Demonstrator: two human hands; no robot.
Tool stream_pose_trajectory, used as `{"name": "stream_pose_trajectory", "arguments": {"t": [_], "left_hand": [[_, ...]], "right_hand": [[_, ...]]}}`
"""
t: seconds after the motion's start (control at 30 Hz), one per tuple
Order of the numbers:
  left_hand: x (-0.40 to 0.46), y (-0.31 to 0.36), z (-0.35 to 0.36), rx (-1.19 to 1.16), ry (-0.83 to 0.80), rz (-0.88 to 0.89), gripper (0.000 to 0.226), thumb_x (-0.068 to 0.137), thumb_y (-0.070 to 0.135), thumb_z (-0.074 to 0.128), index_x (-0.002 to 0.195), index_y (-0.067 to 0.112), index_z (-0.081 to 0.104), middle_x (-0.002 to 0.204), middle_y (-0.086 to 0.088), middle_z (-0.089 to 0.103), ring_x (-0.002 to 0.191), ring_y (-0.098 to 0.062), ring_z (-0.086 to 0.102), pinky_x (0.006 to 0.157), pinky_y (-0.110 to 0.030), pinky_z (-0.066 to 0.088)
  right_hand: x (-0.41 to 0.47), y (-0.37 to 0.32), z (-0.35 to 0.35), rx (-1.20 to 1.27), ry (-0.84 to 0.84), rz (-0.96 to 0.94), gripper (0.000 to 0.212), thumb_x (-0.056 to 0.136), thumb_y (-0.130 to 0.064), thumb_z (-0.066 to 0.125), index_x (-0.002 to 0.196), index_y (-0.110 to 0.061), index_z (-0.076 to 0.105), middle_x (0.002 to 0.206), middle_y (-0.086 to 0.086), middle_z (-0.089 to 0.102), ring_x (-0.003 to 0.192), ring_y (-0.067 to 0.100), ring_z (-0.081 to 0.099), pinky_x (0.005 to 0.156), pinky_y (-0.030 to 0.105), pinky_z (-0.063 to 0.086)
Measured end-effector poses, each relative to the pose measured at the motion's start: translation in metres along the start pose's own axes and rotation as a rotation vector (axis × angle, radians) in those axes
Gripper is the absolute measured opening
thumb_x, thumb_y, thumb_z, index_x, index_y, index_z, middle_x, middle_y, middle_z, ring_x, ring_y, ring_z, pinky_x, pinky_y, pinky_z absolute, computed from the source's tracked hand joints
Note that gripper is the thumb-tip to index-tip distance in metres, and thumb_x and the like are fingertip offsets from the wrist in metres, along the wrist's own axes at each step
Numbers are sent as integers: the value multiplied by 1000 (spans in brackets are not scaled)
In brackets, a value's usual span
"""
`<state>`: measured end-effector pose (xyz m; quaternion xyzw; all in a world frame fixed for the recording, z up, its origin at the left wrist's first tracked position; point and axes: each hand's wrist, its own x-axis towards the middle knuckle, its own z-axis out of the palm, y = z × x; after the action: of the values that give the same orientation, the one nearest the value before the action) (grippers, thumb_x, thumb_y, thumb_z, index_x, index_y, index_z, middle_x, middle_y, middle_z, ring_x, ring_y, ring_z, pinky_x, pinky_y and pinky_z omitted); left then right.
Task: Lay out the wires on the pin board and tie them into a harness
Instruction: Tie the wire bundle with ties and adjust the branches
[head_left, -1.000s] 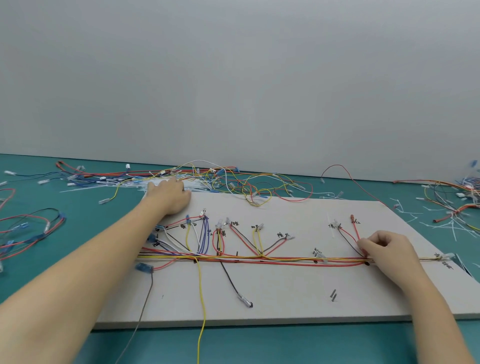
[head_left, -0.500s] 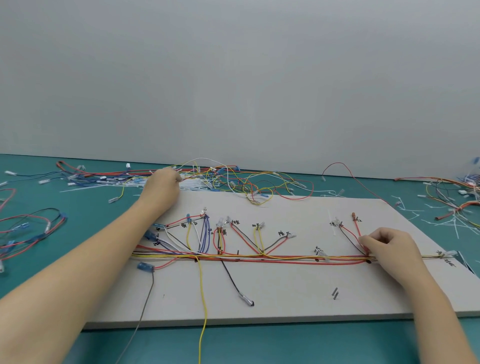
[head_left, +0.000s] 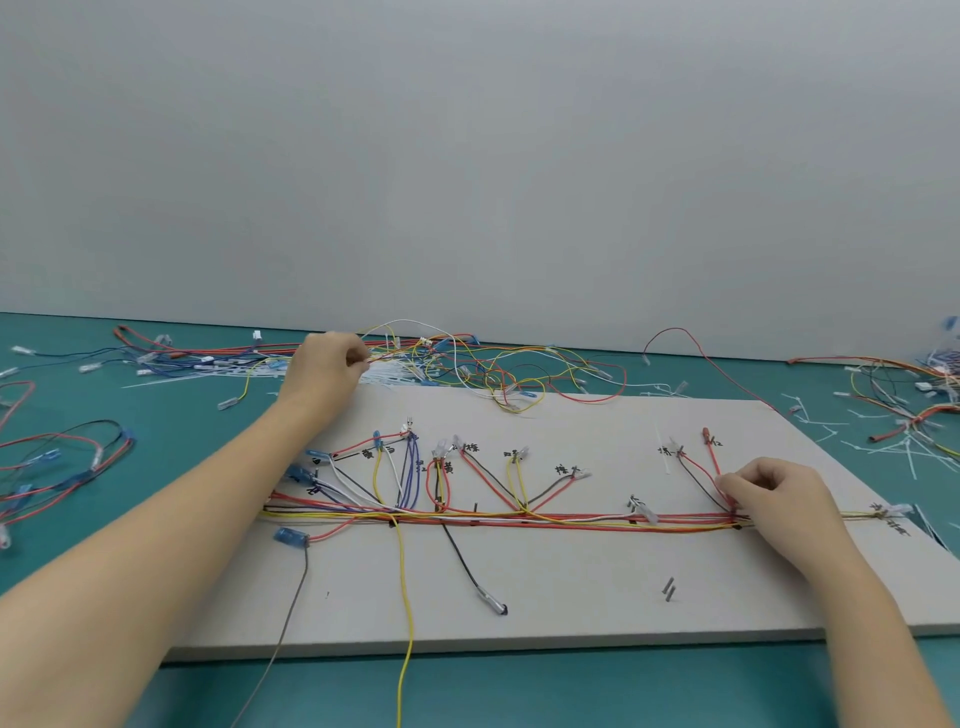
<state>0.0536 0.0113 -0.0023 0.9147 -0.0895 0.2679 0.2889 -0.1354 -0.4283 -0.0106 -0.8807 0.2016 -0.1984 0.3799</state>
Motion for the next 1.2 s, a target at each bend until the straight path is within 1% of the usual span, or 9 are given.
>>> {"name": "stream_pose_trajectory", "arguments": {"t": [0.17,0.37,0.43,0.5,0.6,0.7,0.87,1.0,1.2], "left_hand": [[-4,-4,0,-91,34,-16,4,81,7,73,82,9,76,82,-7,74,74,-22,64,76,-36,53],[-3,10,-10,-358,235,-150,10,83,12,75,90,5,75,83,-9,73,70,-14,64,70,-24,53],[-1,22,-22,-496,361,-193,12,83,15,75,92,8,74,81,-8,72,66,-6,62,65,-15,52],[-4,33,-34,-609,430,-206,13,81,17,76,92,10,74,80,-5,72,67,-6,64,66,-15,53],[-22,52,-47,-752,324,-191,10,78,16,80,87,15,75,75,2,73,65,-7,67,64,-17,54],[-50,73,-51,-837,174,-178,9,76,14,81,78,19,75,64,7,72,59,-6,65,60,-17,53],[-84,114,-48,-936,67,-145,10,75,9,80,71,12,72,61,2,69,55,-7,59,54,-17,49],[-96,133,-46,-976,-73,-111,11,75,6,80,72,12,72,63,0,70,58,-10,64,55,-19,50],[-103,134,-51,-979,-73,-68,15,73,4,81,70,16,73,64,1,71,57,-7,64,54,-15,48]], "right_hand": [[1,-2,-2,6,3,5,21,82,-13,68,61,-9,65,63,5,63,63,19,51,57,28,37],[-2,-4,0,6,12,15,19,83,-12,67,65,-8,64,65,6,63,63,19,52,58,28,38],[-5,-10,0,37,95,-7,17,84,-13,65,67,-10,65,69,3,64,67,17,55,58,26,39],[-8,-19,1,142,231,-48,12,85,-15,66,73,-12,66,76,1,67,71,13,58,60,23,40],[-17,-40,10,289,307,-122,7,85,-15,68,79,-11,69,78,-2,69,67,2,59,61,14,44],[-32,-72,26,414,171,-225,6,84,-9,71,79,-9,72,71,-7,69,60,-5,58,60,6,43],[-71,-135,56,576,-248,-351,6,81,-6,74,79,-11,76,73,-1,71,63,6,57,56,22,50],[-92,-170,81,595,-498,-382,10,80,-8,76,87,-15,76,66,-7,68,52,3,52,48,19,43],[-90,-178,96,731,-507,-285,4,82,-3,72,83,-1,76,64,8,64,55,12,55,42,23,41]]}}
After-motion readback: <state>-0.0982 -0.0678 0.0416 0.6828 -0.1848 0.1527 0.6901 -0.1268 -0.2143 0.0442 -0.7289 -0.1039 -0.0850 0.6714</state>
